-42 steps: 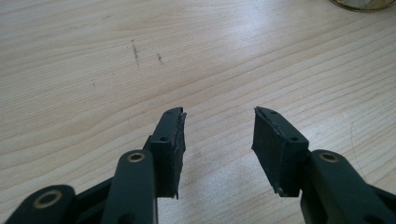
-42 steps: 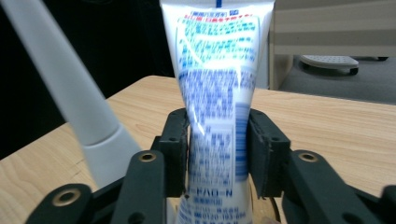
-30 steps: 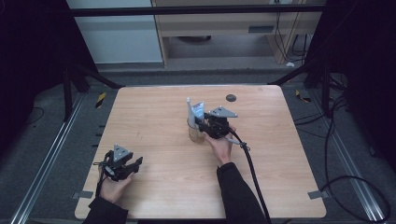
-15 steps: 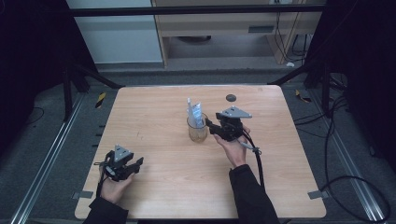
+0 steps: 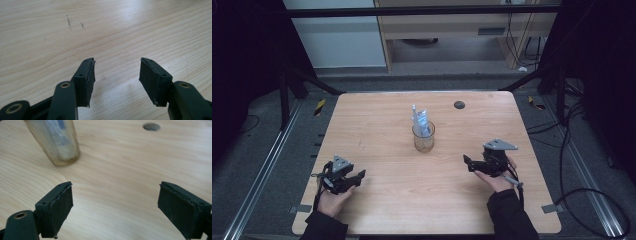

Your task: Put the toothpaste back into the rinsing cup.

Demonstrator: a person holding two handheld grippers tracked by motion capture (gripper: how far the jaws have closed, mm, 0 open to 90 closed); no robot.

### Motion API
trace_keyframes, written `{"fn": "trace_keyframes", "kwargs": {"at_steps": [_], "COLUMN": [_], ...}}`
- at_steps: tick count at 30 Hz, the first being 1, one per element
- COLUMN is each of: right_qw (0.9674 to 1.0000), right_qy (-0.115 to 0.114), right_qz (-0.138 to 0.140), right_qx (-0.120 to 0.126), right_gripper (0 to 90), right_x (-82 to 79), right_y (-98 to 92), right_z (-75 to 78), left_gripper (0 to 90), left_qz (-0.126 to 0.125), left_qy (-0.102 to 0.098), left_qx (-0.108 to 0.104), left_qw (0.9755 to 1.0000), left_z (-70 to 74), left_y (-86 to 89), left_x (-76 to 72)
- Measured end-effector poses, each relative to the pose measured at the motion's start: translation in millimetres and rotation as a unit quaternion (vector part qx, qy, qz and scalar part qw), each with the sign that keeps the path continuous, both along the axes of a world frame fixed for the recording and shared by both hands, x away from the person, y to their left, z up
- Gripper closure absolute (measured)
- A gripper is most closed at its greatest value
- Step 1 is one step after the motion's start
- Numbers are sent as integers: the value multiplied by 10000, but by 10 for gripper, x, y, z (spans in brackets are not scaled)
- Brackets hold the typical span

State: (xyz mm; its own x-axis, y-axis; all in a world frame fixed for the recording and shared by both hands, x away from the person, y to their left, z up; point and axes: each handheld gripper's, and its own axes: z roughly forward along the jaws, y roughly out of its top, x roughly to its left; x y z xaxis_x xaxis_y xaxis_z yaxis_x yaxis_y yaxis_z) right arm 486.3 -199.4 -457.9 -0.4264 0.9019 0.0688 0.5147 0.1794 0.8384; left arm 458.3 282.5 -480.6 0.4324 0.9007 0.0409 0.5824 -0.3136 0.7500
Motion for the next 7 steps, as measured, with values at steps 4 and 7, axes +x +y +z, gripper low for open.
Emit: {"fn": "trace_keyframes", "kwargs": {"at_steps": [4,7], "right_qw": [9998,9993], "right_qy": [50,89], "right_qz": [-216,-367], "right_qx": [3,22], "right_gripper": [107,99], "right_x": [-153,-257], "right_y": [-271,-411], "right_z": [-70,-114], "left_gripper": [412,386], "left_qz": [-21,-3], "left_qy": [59,84], "left_qx": [23,7], "left_qw": [10000,10000], "left_z": [-18,-23], "left_y": [19,45], "left_x": [8,11]}}
